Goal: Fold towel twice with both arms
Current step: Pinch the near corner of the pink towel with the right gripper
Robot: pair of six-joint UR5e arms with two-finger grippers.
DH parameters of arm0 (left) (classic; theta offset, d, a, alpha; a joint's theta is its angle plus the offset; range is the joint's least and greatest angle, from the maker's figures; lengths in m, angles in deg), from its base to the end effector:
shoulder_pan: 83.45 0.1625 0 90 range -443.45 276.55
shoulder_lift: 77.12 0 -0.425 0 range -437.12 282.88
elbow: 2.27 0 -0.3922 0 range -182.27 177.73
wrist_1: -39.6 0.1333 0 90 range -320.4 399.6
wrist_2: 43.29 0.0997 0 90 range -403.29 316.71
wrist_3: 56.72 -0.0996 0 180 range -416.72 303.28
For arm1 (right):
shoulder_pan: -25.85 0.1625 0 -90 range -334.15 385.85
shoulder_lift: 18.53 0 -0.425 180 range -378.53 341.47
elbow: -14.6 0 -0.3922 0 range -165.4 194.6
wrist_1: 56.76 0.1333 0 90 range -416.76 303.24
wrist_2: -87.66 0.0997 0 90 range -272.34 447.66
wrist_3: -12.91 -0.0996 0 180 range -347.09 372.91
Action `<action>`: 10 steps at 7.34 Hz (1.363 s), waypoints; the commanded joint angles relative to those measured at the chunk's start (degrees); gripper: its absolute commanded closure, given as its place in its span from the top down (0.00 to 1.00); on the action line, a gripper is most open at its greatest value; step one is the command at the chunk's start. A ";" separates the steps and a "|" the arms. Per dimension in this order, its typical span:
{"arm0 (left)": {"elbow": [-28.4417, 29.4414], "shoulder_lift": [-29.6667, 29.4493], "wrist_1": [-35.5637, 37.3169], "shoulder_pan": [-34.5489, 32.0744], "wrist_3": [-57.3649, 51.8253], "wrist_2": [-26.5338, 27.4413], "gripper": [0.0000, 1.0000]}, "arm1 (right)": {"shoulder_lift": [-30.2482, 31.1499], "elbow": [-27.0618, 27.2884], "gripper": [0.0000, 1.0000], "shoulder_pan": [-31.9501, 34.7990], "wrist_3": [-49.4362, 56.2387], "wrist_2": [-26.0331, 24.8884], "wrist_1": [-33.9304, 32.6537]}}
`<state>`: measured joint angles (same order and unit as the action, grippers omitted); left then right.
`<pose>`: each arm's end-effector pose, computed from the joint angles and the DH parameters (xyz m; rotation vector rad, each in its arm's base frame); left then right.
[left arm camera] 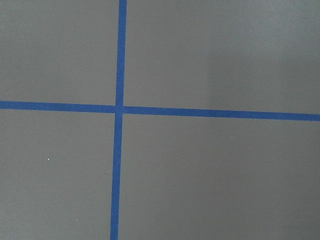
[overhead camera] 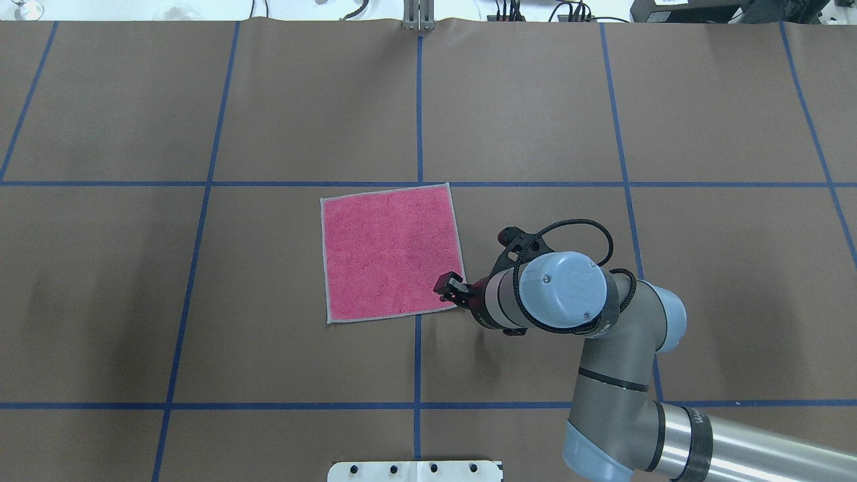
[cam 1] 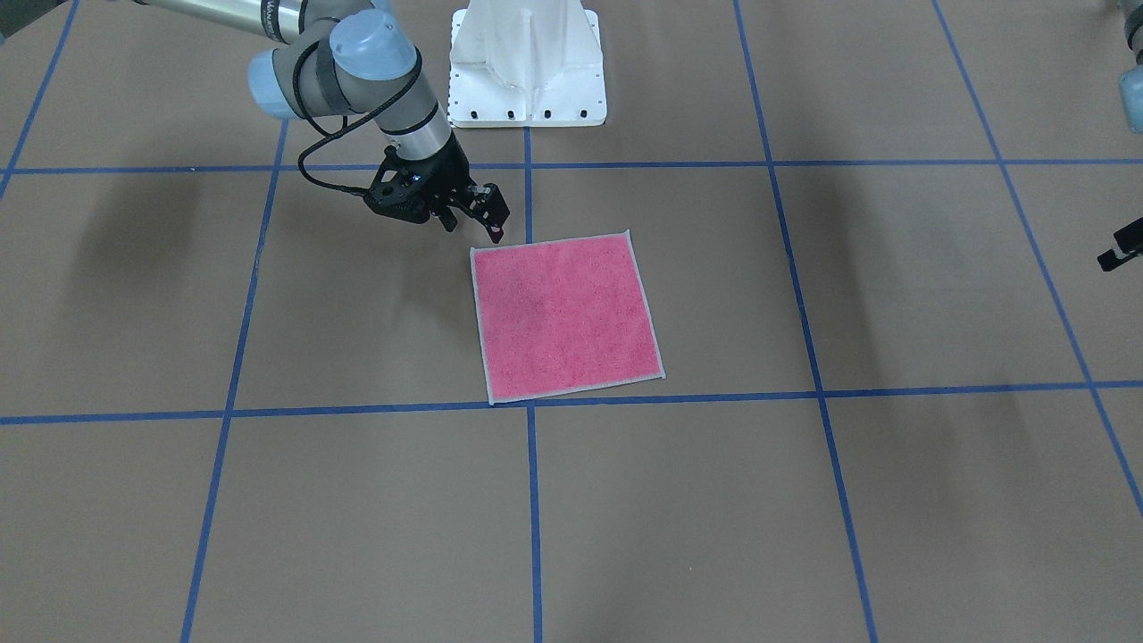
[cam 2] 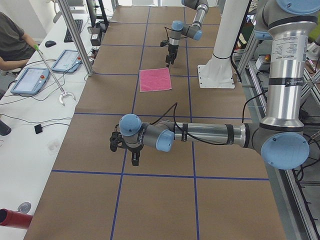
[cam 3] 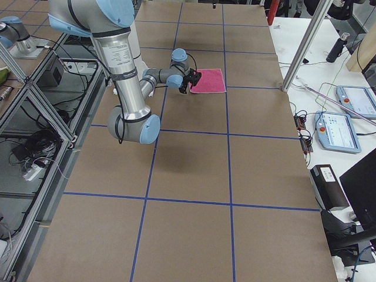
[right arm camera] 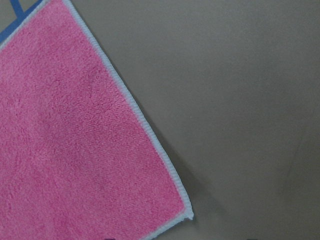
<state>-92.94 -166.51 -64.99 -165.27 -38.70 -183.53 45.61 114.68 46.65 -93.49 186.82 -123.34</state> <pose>0.0150 -0.5032 0.6235 0.0352 0.9030 -0.0478 -0.5550 -0.3365 0.2791 -0.1067 -1.0508 0.5059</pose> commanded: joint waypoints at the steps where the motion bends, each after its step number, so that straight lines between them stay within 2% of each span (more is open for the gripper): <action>1: -0.04 0.00 0.00 0.00 0.00 -0.04 1.00 | -0.85 -1.64 0.82 -0.06 -0.03 -0.02 0.05; 2: -0.04 0.00 0.00 0.00 0.00 -0.04 1.00 | -0.86 -1.82 0.81 -0.06 -0.03 -0.02 0.05; 3: -0.04 0.00 0.00 0.00 0.00 -0.04 1.00 | -1.12 -1.83 0.75 -0.06 -0.03 -0.02 -0.04; 4: -0.04 0.00 0.00 0.00 0.00 0.05 1.00 | -1.21 -1.83 0.60 0.03 -0.03 -0.11 -0.04; 5: -0.04 0.00 0.00 0.00 0.00 -0.04 1.00 | -1.21 -2.00 0.51 -0.06 -0.03 -0.37 -0.04; 10: -0.22 0.00 0.00 0.00 0.00 -0.04 1.00 | -1.12 -2.18 0.46 0.03 -0.03 -1.07 -0.04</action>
<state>-93.15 -166.51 -64.99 -165.27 -38.70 -183.54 44.48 112.51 46.65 -93.52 185.99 -123.39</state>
